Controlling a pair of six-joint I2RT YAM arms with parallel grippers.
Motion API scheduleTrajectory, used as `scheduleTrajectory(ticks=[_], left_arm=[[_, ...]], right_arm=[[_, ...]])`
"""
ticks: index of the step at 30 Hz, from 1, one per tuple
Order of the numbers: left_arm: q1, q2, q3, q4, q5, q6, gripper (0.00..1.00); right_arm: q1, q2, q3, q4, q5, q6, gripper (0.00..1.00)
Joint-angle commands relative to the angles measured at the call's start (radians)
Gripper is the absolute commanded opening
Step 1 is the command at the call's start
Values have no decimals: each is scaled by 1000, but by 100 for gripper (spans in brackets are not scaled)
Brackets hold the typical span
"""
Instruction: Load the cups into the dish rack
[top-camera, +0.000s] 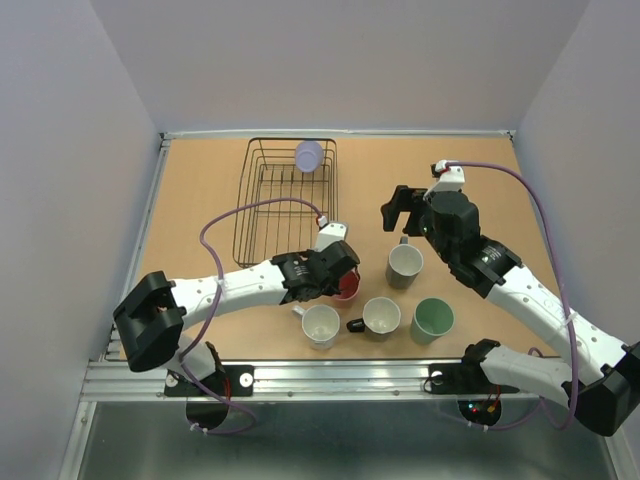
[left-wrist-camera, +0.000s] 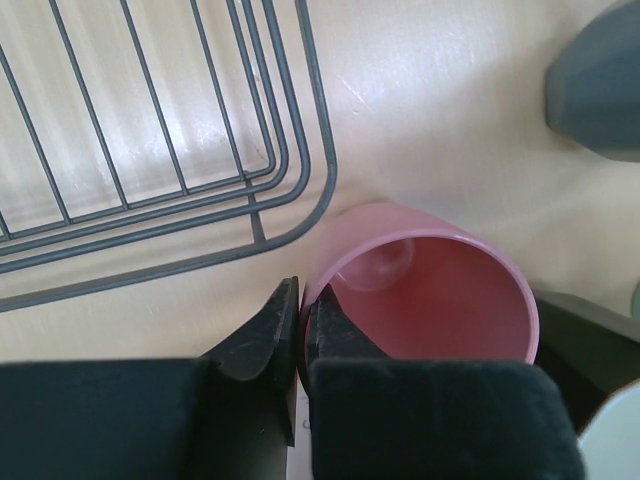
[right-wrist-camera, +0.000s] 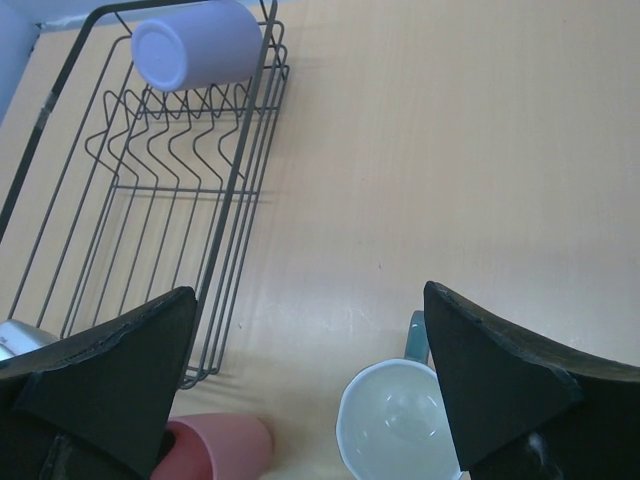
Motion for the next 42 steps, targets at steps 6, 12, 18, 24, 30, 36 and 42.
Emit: scheduleTrajectory(ticks=[6, 12, 18, 24, 30, 36, 42], left_arm=[[-21, -170, 124, -10, 46, 36, 0], [-26, -288, 198, -36, 0, 76, 0], [23, -606, 51, 280, -39, 236, 0], [259, -718, -64, 508, 318, 269, 0], [528, -682, -156, 805, 752, 115, 0], [632, -682, -328, 1299, 914, -126, 0], [698, -672, -463, 1589, 958, -301, 0]], right_arm=[[-6, -23, 123, -38, 64, 3, 100], [-6, -20, 220, -47, -19, 17, 100], [-7, -15, 281, 111, -357, 72, 100], [-12, 9, 269, 327, -487, 204, 100], [-30, -11, 74, 767, -634, 481, 100], [-30, 51, -10, 1016, -691, 644, 100], [-30, 94, -10, 1021, -686, 653, 100]])
